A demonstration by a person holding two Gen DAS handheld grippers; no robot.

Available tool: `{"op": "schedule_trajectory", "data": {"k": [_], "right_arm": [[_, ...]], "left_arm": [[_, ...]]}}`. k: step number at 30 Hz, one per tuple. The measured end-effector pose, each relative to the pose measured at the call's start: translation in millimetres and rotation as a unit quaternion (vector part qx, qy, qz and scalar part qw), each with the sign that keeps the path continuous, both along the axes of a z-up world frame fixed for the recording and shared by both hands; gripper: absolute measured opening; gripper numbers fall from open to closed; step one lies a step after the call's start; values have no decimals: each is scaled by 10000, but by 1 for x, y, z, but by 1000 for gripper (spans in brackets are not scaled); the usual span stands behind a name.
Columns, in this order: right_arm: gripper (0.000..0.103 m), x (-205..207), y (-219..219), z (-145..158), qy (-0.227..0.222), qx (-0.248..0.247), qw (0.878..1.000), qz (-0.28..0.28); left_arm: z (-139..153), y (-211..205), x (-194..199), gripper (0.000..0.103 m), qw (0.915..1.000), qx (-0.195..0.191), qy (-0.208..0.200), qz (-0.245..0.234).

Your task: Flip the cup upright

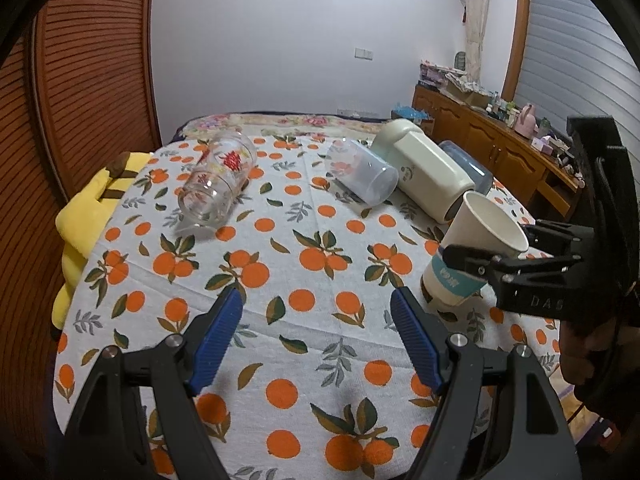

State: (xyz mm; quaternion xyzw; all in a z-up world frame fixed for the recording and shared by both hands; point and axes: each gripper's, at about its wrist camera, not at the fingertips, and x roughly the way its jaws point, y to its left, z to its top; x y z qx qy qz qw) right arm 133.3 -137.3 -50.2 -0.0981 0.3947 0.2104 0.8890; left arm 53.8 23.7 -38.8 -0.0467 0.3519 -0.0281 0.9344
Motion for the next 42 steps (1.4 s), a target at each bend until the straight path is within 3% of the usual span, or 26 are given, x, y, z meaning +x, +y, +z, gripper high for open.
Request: {"op": "schedule_trajectory", "data": {"k": [5,9,11,21,39,42], "right_arm": [[65,-2,7,-2,4,-70,9999,118],[73,-4,11,-1,6,-32,9998,218],[78,-6,11,1,-8,9,9997,227],[80,-26,1,14,-144,361,9992,111],[94,-88,-54,57,-1223,875,9864,-658],[94,-98,-60,58,-1339,886,9842,-740]], "left_arm": [[9,1,-7,77,9992,62,-376,95],[15,4,-12,77,9979,58,-627,165],[17,3,-13,77,9976,94,-659,192],[34,-9,-19,77,9942,461,-939,257],[60,-36,-38,79,9922,560,-1095,207],[61,-39,-46,85,9915,573,-1152,188]]}}
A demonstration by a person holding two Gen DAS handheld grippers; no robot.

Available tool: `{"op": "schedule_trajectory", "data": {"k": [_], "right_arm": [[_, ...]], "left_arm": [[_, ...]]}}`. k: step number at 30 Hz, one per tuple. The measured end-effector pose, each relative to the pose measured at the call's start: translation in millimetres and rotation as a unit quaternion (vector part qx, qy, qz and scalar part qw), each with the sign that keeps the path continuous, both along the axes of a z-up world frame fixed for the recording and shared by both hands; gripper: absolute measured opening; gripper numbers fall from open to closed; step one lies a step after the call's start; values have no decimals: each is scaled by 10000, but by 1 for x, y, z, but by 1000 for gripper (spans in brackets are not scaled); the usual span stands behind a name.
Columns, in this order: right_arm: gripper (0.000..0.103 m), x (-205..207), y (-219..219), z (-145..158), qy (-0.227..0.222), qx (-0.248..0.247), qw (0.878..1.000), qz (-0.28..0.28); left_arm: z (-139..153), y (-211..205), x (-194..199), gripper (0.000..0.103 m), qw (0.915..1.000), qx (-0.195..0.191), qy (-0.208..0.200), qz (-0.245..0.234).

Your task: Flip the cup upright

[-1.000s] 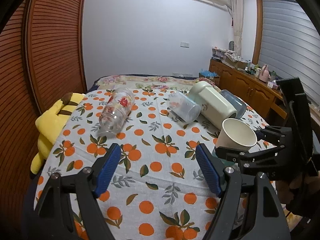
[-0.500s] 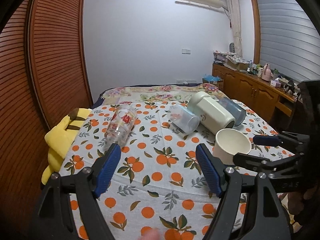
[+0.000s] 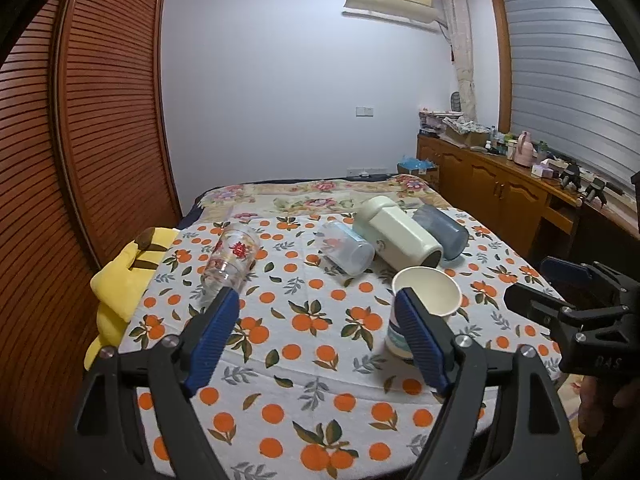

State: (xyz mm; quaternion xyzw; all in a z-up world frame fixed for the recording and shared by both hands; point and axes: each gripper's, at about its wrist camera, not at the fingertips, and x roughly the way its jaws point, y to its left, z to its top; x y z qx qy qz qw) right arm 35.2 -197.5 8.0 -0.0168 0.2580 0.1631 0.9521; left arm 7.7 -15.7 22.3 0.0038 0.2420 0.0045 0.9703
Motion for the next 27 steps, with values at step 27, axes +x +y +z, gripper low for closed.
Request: {"op": "schedule_trajectory", "data": {"k": [27], "right_arm": [[94,-18,-17,-11,-111,-1,9994,-324]], "left_arm": [[-15,-7,-18,89,9994,-182,297,-42]]}}
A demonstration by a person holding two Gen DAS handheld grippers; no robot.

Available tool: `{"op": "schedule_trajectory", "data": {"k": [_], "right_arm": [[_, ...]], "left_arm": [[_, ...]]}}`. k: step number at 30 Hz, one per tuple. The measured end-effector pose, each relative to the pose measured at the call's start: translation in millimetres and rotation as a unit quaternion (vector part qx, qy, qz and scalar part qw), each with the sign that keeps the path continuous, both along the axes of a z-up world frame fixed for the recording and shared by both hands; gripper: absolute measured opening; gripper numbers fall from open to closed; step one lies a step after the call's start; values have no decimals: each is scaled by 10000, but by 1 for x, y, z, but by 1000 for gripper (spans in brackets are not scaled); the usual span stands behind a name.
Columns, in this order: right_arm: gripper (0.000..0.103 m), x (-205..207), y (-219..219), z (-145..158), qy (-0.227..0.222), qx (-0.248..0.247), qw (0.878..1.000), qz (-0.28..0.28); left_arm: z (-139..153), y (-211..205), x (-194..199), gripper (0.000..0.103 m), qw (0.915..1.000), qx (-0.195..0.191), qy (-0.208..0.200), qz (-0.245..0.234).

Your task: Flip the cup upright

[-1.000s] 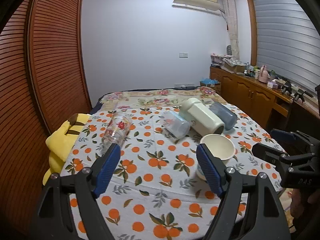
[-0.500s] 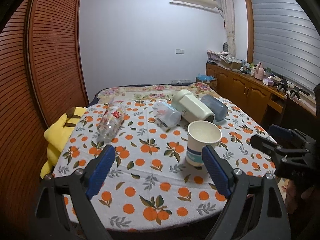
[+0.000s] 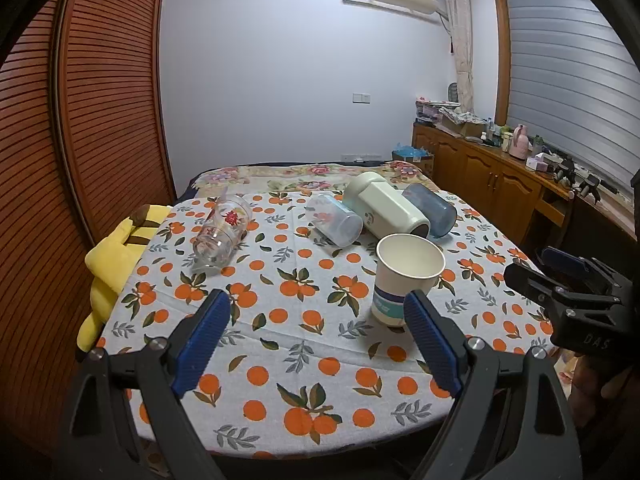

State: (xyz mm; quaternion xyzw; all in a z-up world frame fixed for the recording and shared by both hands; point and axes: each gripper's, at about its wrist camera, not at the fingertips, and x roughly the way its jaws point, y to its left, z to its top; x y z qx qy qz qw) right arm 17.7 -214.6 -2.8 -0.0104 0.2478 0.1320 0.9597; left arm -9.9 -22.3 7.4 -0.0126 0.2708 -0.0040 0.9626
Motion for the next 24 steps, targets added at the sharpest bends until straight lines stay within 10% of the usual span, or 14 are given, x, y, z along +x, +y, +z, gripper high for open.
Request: {"op": "schedule_trajectory", "data": {"k": [24], "right_arm": [[94,-1,0,-1,-2,-1,10000,-9]], "left_arm": [[-1,-2,-1,89,10000,17,43,-29]]}}
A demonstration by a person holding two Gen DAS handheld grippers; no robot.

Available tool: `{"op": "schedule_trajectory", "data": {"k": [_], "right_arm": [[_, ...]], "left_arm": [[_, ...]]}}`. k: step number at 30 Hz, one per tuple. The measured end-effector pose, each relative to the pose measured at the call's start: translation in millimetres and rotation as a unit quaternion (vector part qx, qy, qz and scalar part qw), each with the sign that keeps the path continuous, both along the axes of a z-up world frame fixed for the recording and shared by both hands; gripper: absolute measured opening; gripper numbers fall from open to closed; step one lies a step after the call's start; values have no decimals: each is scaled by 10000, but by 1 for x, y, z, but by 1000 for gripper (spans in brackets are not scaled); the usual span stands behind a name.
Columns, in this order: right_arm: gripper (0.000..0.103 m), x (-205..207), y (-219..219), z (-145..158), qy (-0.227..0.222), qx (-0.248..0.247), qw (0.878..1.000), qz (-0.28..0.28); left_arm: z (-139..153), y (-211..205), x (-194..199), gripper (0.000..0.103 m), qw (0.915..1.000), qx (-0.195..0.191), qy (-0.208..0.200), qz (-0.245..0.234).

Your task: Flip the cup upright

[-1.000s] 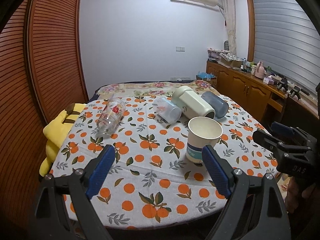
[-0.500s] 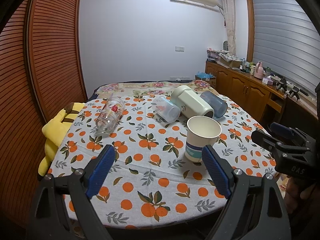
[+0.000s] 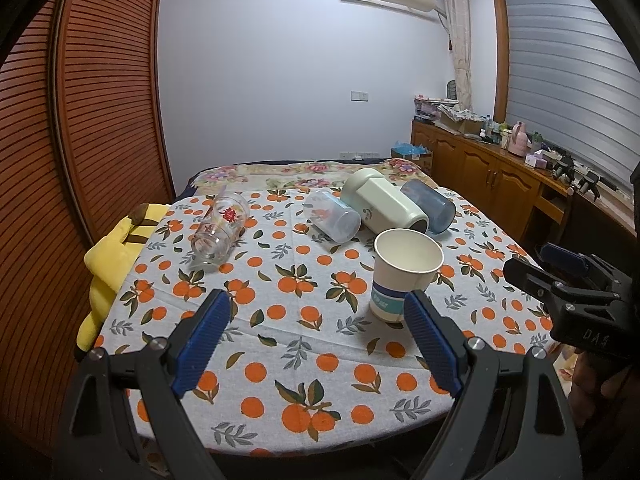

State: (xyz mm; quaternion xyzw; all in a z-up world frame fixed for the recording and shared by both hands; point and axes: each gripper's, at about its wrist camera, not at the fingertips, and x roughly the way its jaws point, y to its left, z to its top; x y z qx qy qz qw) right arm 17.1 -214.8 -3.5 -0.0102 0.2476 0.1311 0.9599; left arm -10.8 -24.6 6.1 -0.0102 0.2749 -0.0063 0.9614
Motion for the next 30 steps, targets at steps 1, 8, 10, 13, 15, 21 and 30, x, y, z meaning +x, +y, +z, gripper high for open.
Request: {"op": "schedule_trajectory", "data": {"k": [1,8,10,13,15,21,30], "right_arm": [[94,0,0,0,0,-4,10000,-1],[94,0,-1,-1,3,3,10000,-5],[94,0,-1,-1,9,5,10000,-8],[94,0,-2,-1,14,8,10000,-9],[94,0,-2,-1,10,10,10000,-10],[94,0,-1,-1,9,9,10000,-13],[94,-1,-2,-2,-7,14,10000,-17]], "left_arm": [[0,0,0,89,10000,-4,-2,-1],[0,0,0,89,10000,1,2,2],[0,0,0,89,10000,2,-1,5],[0,0,0,89,10000,5,-2,3],[0,0,0,89,10000,-3,1,4],[0,0,0,89,10000,0,-2,2],[0,0,0,89,10000,-2,-2,2]]}}
